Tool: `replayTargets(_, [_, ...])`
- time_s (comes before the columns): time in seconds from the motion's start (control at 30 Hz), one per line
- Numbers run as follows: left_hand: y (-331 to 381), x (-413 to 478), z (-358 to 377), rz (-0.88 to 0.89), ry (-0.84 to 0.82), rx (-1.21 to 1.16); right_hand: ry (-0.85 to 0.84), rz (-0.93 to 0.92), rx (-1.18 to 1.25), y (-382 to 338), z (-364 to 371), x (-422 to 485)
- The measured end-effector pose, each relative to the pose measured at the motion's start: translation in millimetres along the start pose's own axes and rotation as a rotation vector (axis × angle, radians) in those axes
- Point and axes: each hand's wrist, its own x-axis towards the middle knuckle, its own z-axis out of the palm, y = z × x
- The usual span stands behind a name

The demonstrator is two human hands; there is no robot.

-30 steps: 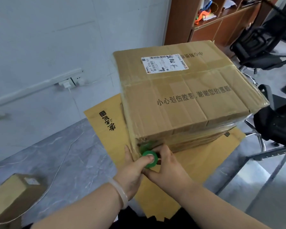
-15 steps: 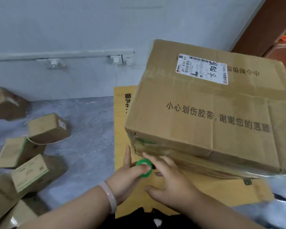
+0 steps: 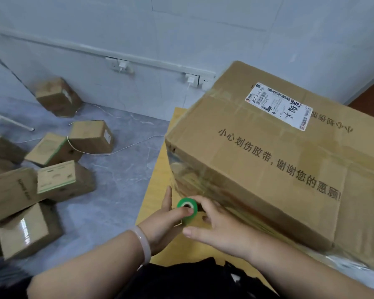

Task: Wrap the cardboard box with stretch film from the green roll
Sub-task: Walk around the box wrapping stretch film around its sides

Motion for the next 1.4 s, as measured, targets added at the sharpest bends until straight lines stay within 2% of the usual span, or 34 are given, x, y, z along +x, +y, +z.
replayTargets(0.13, [-7.7,6.5,4.4,0.004,-0.046,0.008,-0.029,0.069,0.238,0.0,-3.7,0.1])
replayTargets(0.23, [-12.8,5.5,10.8,-0.007,-0.002,-0.046,-0.057,0.06,0.29,1.4,-10.7,-6.4])
replayTargets(0.43, [-48.9,2.2,33.2,0.047,0.052,-0.1,-0.036,-0.011,0.099,15.5,-6.4,-26.8])
replayTargets(0.6, [-64.8,-7.9,86.0,0.159,0.196,-0.297,-0.034,-0.01,0.189,36.0,-20.3,-59.4])
replayTargets(0.83, [-90.6,-20.1,142.6,0.227,0.369,-0.481,-0.177,-0.072,0.061,61.1,-41.1,-88.1])
replayTargets(1.0, [-106.7,-16.6,154.4,0.274,0.326,-0.569,-0.191,-0.083,0.045,73.1,-51.7,-95.3])
replayTargets(1.17, [-120.3,-12.5,161.1,0.273,0.34,-0.623,-0.221,-0.158,-0.185,83.5,-52.9,-93.8])
replayTargets(1.4, [-147.2,-15.9,171.0,0.266,0.328,-0.737,-0.257,-0.147,-0.159,90.8,-58.0,-96.9])
